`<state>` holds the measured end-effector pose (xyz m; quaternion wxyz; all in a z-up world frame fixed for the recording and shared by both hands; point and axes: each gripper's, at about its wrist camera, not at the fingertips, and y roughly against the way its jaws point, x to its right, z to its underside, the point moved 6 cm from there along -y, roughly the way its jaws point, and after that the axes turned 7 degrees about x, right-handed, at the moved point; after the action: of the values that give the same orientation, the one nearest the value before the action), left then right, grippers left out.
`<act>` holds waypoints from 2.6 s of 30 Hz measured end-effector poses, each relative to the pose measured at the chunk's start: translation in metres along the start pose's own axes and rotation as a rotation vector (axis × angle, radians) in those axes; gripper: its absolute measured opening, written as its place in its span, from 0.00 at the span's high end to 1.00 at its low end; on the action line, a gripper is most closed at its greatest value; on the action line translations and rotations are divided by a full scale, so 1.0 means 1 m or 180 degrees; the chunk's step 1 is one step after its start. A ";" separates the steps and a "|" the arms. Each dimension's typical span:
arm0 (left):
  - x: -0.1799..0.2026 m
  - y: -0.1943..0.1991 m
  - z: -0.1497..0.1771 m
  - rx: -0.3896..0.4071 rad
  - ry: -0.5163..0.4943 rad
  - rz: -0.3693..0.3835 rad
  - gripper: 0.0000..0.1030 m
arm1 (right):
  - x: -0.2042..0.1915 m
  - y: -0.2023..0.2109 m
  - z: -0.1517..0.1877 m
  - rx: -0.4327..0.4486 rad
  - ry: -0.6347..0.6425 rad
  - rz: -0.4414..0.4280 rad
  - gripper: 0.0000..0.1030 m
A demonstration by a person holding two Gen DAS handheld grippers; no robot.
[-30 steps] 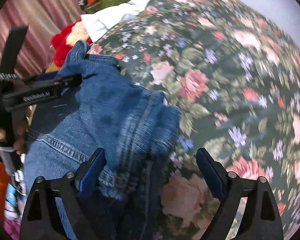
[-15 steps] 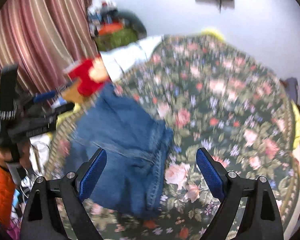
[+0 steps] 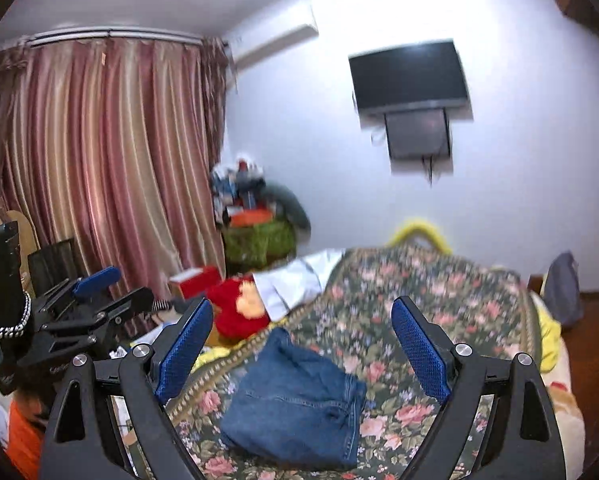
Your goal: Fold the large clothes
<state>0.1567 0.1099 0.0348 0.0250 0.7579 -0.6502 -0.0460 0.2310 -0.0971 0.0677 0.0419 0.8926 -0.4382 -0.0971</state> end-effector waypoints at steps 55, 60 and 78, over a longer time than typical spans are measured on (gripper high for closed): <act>0.008 0.037 0.021 -0.0033 0.0256 -0.0169 0.03 | -0.032 0.051 0.026 0.0005 0.0078 0.0338 0.00; 0.011 0.037 0.020 -0.0038 0.0246 -0.0126 0.02 | -0.035 0.051 0.027 0.0020 0.0091 0.0349 0.00; 0.017 0.037 0.020 -0.0075 0.0249 0.0002 0.02 | -0.038 0.052 0.027 0.0038 0.0092 0.0371 0.00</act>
<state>0.1203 0.0877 0.0175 0.0595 0.7586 -0.6484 -0.0240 0.1626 -0.0990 0.0552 0.0485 0.8672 -0.4893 -0.0789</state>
